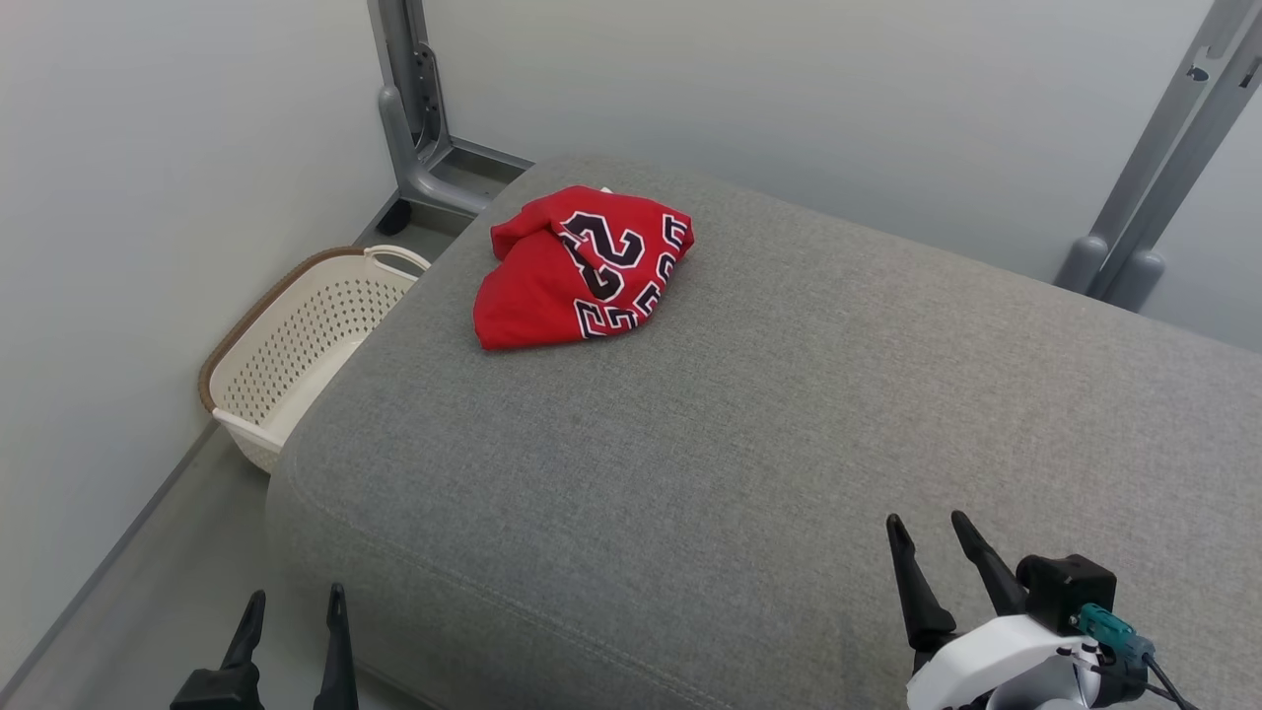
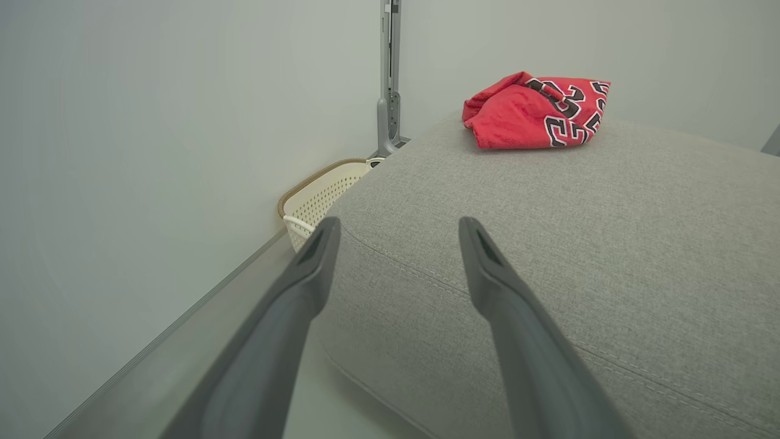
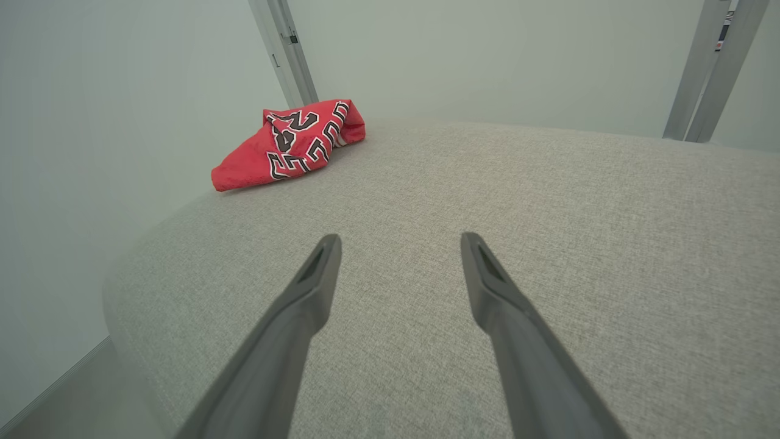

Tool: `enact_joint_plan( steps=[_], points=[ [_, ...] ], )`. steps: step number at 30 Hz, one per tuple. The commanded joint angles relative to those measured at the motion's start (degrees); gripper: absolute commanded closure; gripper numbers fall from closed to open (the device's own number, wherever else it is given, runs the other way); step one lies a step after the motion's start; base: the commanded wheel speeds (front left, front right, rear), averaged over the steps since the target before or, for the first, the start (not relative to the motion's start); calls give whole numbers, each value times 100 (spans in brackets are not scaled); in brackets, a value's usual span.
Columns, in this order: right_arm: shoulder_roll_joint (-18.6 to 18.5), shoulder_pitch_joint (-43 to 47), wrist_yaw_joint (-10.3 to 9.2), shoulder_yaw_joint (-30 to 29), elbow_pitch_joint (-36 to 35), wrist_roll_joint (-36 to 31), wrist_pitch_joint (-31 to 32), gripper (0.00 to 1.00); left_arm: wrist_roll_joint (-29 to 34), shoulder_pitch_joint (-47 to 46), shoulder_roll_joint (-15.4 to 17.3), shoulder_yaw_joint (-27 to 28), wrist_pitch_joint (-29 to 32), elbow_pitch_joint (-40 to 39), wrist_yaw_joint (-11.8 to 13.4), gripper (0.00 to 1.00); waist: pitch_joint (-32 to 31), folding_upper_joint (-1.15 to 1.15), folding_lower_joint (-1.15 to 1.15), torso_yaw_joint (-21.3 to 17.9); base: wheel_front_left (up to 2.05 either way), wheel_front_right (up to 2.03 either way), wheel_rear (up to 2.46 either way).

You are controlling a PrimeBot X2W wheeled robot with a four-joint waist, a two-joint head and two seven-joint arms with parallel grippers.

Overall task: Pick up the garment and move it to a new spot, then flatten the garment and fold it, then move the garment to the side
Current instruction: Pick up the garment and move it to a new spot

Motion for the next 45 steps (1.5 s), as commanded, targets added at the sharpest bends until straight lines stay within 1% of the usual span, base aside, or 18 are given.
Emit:
enact_joint_plan(
  steps=[1, 6, 10, 14, 18, 22, 25, 29, 34, 40, 45],
  points=[
    [-25, -46, -5, -9, 16, -35, -19, 0, 36, 80, 1, -14, -2, -20, 28, 0, 7, 0, 0, 5, 0, 0, 0],
    [-24, -42, -5, -12, 7, -53, -19, 0, 11, -28, -13, -37, -2, 41, 8, 0, 24, 0, 0, 15, 0, 0, 0],
    [-24, 31, -5, -14, -31, -88, -19, 0, -107, -226, -36, -112, 64, 270, -71, 0, 44, 0, 0, 17, 0, 0, 0],
    [-24, 15, -5, -52, -105, -201, -19, 0, -137, -655, -31, -274, 446, 575, -126, 0, 205, 0, 0, -31, 0, 0, 0],
    [-26, -178, -5, -46, -229, -485, 43, 0, -206, -1440, 88, -415, 988, 963, -226, 0, 567, 0, 0, -241, 0, 0, 0],
    [-25, -301, -5, -80, -526, -842, 244, 0, -240, -2392, 190, -637, 1572, 1448, -313, 0, 1015, 0, 0, -473, 0, 0, 0],
    [-25, -398, -5, -33, -834, -1075, 436, 0, -310, -3069, 284, -728, 1793, 1794, -356, 0, 1341, 0, 0, -680, 0, 0, 0],
    [-43, -490, -5, 74, -1285, -1270, 671, 0, -470, -3945, 347, -830, 1978, 2187, -388, 0, 1762, 0, 0, -919, 0, 0, 0],
    [-134, -604, -5, 325, -1785, -1366, 904, 0, -684, -4802, 480, -998, 2139, 2641, -400, 0, 2242, 0, 0, -1169, 0, 0, 0],
    [-234, -646, -5, 373, -2261, -1397, 1105, 0, -1095, -5555, 680, -1515, 2482, 3128, -399, 0, 2693, 0, 0, -1424, 0, 0, 0],
    [-281, -574, -5, 297, -2484, -1440, 1187, 0, -1289, -5894, 780, -1701, 2647, 3438, -400, 0, 2907, 0, 0, -1555, 0, 0, 0]
  ],
)
